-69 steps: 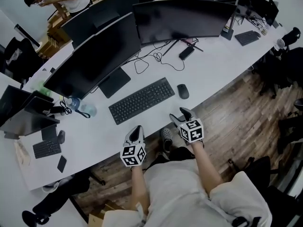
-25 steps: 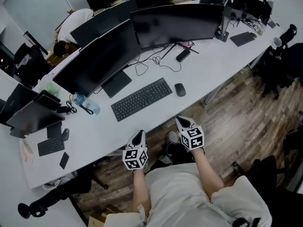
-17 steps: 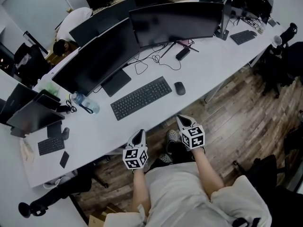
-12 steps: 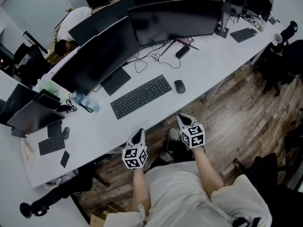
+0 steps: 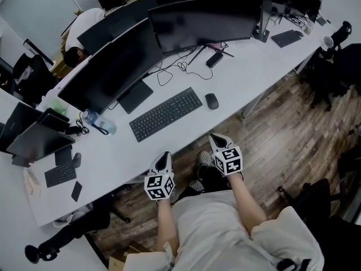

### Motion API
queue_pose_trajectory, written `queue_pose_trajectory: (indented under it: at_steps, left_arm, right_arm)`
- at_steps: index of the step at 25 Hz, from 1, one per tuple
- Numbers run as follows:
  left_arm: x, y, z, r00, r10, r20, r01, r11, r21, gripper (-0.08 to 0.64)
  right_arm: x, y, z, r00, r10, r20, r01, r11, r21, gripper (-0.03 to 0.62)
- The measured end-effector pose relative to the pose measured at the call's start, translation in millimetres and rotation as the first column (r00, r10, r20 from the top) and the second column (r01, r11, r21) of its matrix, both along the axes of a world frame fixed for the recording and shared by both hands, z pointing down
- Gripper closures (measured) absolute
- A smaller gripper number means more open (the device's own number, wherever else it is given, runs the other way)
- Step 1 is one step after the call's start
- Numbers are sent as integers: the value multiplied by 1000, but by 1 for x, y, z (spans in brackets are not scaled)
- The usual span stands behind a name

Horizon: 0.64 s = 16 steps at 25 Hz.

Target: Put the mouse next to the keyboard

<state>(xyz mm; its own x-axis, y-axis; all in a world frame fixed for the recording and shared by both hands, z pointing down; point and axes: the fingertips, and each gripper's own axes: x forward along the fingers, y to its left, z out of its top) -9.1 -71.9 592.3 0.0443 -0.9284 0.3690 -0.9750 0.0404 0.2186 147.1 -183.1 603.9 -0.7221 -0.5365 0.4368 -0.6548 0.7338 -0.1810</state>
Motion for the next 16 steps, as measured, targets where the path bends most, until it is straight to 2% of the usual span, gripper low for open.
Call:
queue_pose_trajectory:
  at_steps: [16]
  left_arm:
    - [-4,-13,-5,1000,12,-23,-11,999,37,537]
  right_arm:
    - [-10,-6,-2,999,-20,-37,21,1000,22,589]
